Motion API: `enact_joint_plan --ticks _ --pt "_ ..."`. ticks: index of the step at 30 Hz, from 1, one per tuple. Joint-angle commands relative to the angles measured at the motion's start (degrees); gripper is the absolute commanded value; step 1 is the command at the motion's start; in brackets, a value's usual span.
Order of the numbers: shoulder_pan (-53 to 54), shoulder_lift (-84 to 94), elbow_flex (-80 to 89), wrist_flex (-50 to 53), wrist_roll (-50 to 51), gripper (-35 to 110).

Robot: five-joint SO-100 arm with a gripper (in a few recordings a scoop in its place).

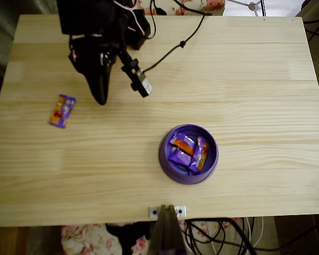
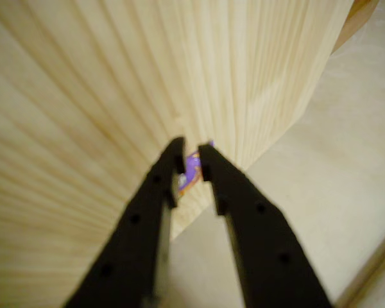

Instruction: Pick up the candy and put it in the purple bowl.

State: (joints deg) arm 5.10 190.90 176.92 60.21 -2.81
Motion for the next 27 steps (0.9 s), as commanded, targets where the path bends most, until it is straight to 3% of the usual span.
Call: enact_joint_plan --ticks 1,21,27 --pt "0.6 1.8 2.1 -0.6 -0.4 0" --pt "1.4 1.8 2.2 -0.9 0.1 0" --pt "4.9 1.8 0.4 1.7 10.8 0"
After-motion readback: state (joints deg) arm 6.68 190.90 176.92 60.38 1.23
